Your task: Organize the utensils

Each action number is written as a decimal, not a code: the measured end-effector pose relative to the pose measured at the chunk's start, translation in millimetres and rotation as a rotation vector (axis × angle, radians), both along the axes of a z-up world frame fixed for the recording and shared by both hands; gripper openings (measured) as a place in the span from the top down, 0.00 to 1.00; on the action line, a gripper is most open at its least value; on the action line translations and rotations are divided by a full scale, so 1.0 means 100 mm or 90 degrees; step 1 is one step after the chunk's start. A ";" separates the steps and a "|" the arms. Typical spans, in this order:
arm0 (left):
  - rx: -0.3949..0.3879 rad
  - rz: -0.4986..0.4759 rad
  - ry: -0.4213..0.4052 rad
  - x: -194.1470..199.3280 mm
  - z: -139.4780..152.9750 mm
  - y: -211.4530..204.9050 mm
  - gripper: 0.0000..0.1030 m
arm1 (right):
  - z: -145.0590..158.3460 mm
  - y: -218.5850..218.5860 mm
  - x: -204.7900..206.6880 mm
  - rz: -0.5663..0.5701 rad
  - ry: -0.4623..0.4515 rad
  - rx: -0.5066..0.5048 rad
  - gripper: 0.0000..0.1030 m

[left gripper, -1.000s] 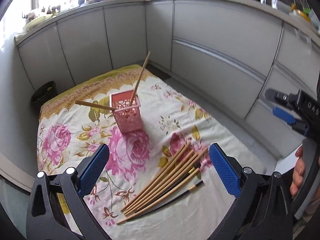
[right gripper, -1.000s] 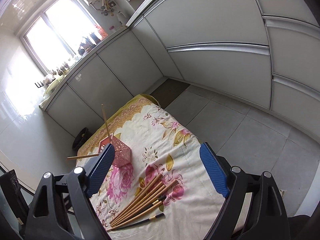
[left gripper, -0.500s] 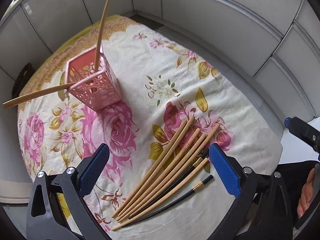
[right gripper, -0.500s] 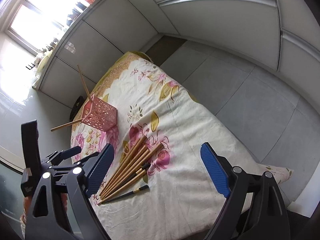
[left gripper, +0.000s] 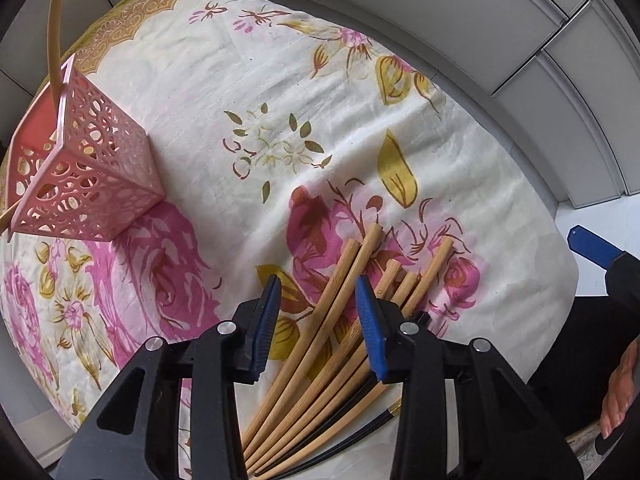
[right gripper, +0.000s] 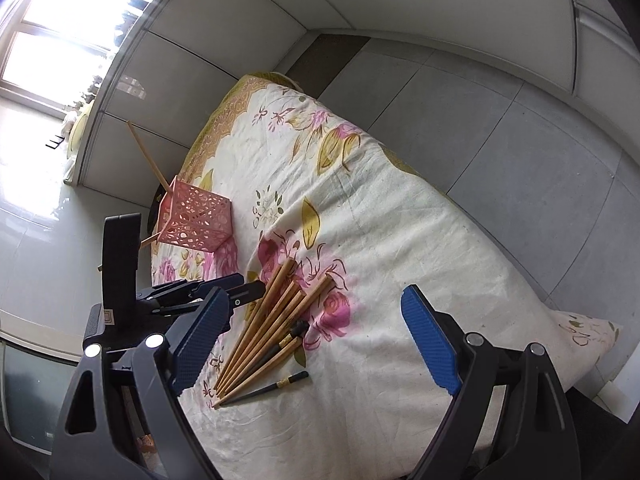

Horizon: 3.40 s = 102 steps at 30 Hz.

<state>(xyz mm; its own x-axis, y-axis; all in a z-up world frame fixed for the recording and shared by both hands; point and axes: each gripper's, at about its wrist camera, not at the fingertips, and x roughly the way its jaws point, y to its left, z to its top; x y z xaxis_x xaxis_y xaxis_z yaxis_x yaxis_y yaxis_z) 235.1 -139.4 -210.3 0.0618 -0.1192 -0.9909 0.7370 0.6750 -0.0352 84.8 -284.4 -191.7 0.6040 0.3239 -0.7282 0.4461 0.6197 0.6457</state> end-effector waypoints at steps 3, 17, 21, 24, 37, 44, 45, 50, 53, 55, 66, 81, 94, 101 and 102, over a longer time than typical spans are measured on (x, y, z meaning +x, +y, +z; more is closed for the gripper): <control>-0.001 -0.004 0.004 0.03 -0.01 0.00 0.70 | -0.03 -0.01 0.02 -0.003 0.006 0.011 0.17; 0.023 -0.039 -0.001 0.04 -0.12 -0.05 0.84 | -0.04 -0.04 0.01 -0.014 0.009 -0.001 0.17; 0.023 -0.045 0.008 0.05 -0.14 -0.07 0.84 | -0.05 -0.03 0.02 -0.014 0.012 -0.001 0.17; 0.030 -0.055 0.001 0.04 -0.16 -0.10 0.83 | -0.06 -0.02 0.03 -0.012 0.014 0.003 0.17; -0.101 0.077 -0.110 -0.05 0.31 0.72 0.94 | -0.09 0.52 0.77 0.108 0.148 -0.019 0.66; -0.170 0.124 -0.183 -0.17 0.73 1.28 0.94 | -0.33 0.74 1.18 0.101 0.261 -0.036 0.82; -0.174 0.123 -0.190 -0.19 0.78 1.33 0.94 | -0.31 0.75 1.21 0.092 0.264 -0.052 0.82; -0.198 0.132 -0.206 -0.22 0.98 1.54 0.94 | -0.45 0.80 1.37 0.088 0.319 -0.079 0.81; -0.207 0.144 -0.208 -0.22 1.02 1.68 0.94 | -0.49 0.87 1.49 0.088 0.313 -0.086 0.78; -0.209 0.157 -0.210 -0.21 1.03 1.76 0.94 | -0.48 0.94 1.57 0.092 0.314 -0.088 0.78; -0.230 0.193 -0.228 -0.23 1.16 2.02 0.94 | -0.41 1.30 1.76 0.072 0.302 -0.195 0.77; -0.287 0.222 -0.275 -0.34 1.42 2.18 0.93 | 0.33 1.09 1.28 0.069 0.033 -0.149 0.91; -0.150 0.304 -0.117 0.32 0.36 1.97 0.79 | -0.17 0.81 1.24 0.027 0.154 -0.019 0.90; -0.084 0.306 -0.128 0.63 0.04 1.85 0.69 | -0.49 0.61 1.29 0.009 0.212 0.009 0.88; -0.080 0.306 -0.125 0.66 -0.01 1.85 0.68 | -0.52 0.59 1.29 0.006 0.216 0.011 0.88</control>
